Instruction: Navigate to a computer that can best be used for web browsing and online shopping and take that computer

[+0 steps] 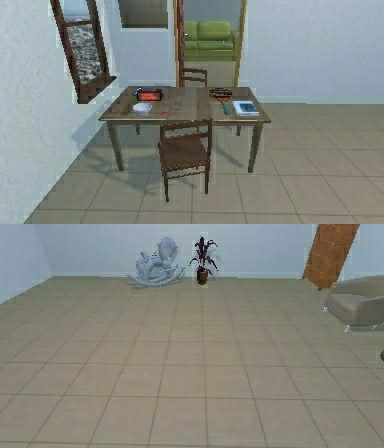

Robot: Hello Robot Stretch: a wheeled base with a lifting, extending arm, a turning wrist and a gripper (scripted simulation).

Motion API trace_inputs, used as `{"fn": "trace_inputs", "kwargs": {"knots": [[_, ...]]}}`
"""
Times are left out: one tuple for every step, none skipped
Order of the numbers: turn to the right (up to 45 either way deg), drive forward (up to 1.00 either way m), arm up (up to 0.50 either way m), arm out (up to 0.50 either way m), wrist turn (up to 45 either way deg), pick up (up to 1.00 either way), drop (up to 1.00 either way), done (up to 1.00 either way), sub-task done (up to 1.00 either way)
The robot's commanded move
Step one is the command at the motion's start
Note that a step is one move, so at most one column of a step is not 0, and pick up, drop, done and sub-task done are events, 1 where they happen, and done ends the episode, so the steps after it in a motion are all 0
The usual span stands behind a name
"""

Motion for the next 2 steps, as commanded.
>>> {"fn": "trace_inputs", "kwargs": {"knots": [[0.0, 0.15, 0.0, 0.0, 0.0, 0.0, 0.0, 0.0, 0.0], [-45.0, 0.0, 0.0, 0.0, 0.0, 0.0, 0.0, 0.0, 0.0]]}}
